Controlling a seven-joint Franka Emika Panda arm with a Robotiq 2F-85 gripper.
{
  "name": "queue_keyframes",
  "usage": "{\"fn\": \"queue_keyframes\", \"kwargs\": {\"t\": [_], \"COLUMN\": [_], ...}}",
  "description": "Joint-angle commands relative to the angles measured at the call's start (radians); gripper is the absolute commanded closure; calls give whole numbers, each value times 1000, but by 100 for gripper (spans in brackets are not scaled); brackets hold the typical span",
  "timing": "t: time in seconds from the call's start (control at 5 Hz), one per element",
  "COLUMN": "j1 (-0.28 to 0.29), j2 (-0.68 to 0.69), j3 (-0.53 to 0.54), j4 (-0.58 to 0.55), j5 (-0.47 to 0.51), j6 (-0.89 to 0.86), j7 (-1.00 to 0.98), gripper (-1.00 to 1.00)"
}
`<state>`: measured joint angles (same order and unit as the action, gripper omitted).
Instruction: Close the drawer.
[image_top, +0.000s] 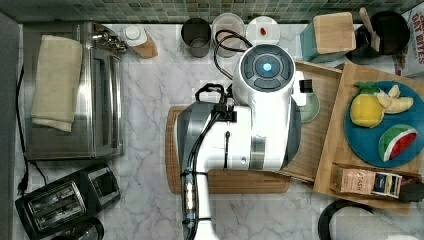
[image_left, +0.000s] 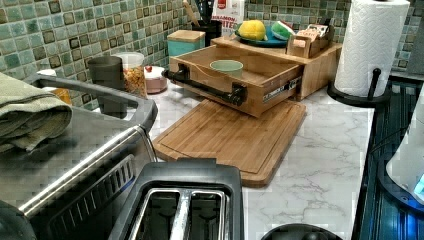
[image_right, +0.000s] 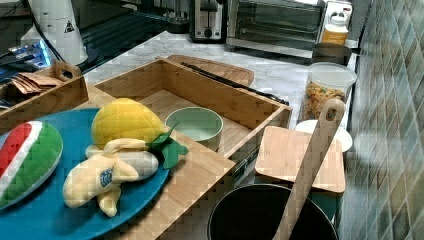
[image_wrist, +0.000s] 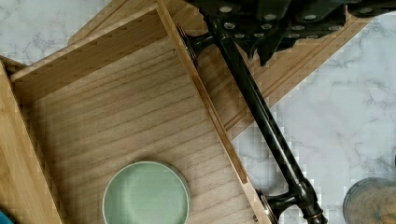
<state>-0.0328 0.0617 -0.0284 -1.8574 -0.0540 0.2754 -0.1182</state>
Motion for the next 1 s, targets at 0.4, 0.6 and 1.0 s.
{"fn": "queue_keyframes", "kwargs": {"t": [0.4,0.6,1.0], "j1": [7,-13,67], "j2": [24,55,169], "j3": [8,45,48], "j4": [-18,-7,72], "j5": [-28,-22,-87], "j6": [53,91,126], "j7": [-29,-88,-47], "gripper": [100,100,100]}}
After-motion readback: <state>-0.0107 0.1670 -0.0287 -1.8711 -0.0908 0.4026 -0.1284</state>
